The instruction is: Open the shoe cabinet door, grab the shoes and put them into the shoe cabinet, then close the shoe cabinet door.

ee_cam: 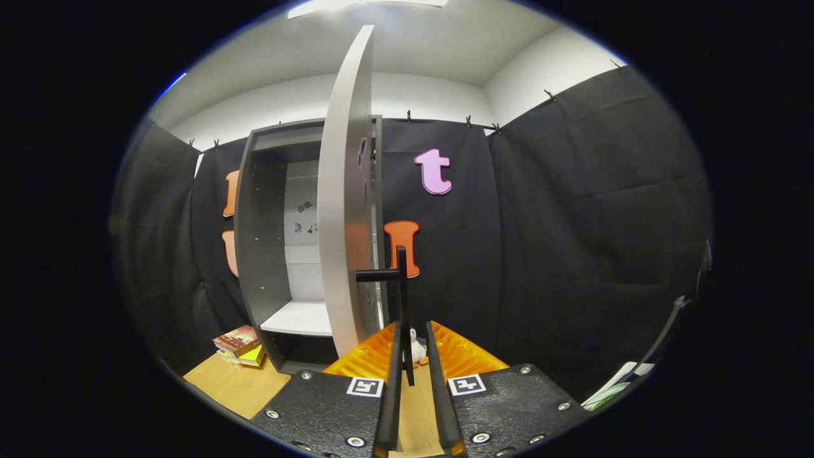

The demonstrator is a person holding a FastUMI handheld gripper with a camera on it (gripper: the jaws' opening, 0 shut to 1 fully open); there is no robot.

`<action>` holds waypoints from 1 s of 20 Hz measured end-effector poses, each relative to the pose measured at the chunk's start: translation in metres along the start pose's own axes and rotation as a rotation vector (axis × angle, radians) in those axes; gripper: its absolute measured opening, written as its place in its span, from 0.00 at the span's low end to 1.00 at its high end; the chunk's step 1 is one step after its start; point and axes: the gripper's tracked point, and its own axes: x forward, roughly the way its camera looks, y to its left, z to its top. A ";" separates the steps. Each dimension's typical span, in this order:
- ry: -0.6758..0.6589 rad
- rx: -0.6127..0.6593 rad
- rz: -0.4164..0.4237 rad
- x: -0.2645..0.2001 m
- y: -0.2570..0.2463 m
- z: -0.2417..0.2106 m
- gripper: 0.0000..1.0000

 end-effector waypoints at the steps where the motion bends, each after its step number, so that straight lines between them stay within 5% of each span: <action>1: -0.002 0.004 -0.013 -0.003 -0.004 0.001 0.24; 9: -0.054 -0.021 -0.045 -0.040 0.000 0.028 0.37; 15: -0.101 -0.019 0.001 -0.065 0.049 0.054 0.47; 20: -0.110 -0.018 0.055 -0.070 0.101 0.061 0.69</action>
